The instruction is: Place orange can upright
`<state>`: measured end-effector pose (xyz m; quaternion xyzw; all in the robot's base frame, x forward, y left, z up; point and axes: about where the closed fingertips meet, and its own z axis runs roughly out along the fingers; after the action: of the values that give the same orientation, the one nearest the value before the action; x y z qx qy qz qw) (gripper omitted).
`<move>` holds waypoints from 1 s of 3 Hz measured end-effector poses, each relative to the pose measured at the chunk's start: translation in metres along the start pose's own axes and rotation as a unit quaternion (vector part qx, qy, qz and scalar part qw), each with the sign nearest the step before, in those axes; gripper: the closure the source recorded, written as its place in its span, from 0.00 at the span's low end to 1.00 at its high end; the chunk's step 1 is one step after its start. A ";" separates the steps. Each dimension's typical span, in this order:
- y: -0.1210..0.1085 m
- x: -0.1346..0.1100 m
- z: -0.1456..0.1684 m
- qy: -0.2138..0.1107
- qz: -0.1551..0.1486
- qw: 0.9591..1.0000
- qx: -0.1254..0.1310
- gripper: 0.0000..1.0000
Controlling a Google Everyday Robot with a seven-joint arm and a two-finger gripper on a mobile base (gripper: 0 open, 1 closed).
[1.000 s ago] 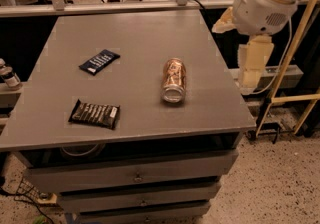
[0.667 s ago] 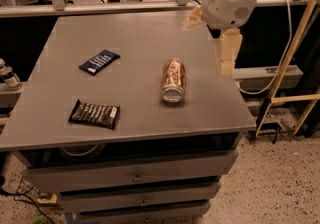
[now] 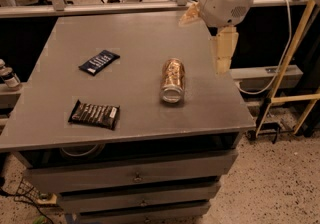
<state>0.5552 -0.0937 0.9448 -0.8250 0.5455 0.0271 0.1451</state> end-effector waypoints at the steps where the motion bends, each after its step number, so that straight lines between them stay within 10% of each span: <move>1: -0.011 -0.002 0.005 -0.003 -0.044 0.999 0.005 0.00; 2: -0.041 -0.013 0.033 -0.030 -0.153 0.988 -0.003 0.00; 3: -0.052 -0.022 0.061 -0.042 -0.284 0.958 -0.023 0.00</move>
Offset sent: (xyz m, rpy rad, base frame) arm 0.0541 0.0564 -0.0509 0.0022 -0.0529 0.7288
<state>0.6002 -0.0392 0.9021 -0.9471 0.2817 0.0327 0.1504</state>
